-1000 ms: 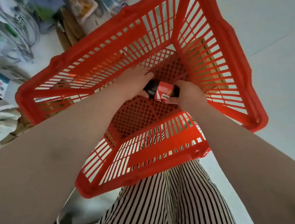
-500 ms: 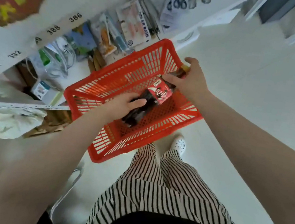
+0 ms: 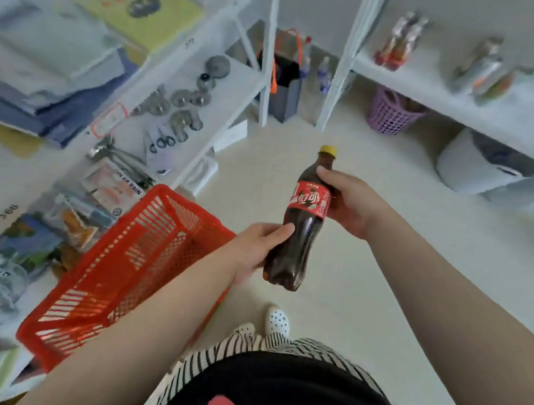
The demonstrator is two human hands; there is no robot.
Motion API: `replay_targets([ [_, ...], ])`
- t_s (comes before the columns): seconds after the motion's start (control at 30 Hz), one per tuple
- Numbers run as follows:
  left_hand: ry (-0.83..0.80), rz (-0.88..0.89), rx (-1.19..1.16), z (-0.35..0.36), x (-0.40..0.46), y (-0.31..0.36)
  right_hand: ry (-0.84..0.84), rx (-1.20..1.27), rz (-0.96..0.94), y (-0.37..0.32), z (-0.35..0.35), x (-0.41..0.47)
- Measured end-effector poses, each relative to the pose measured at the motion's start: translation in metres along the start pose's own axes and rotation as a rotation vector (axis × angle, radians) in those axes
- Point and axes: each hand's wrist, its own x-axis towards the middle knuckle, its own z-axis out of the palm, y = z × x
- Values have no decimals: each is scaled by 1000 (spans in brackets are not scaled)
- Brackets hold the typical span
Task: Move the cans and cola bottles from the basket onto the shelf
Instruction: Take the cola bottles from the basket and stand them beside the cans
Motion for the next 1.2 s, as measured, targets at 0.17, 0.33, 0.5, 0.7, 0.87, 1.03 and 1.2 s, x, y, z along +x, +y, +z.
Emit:
replay_targets([
  [0.17,-171,-8,177,60,24,19,154,128,-110,2,-65,-39],
  [0.33,-257,-55,270,127,56,22,273,226,-165,0,-133,-67],
  [0.5,-317,-81,310,215,96,22,368,275,-188,-5,-224,-93],
  [0.7,-371,-110,313,355,137,15,464,337,-191,-14,-360,-138],
  [0.87,-434,-124,349,454,161,16,525,369,-205,-25,-455,-174],
  [1.03,-478,-121,401,513,194,33,553,408,-243,-42,-516,-183],
  [1.2,-511,-109,423,564,239,57,573,424,-260,-73,-575,-172],
])
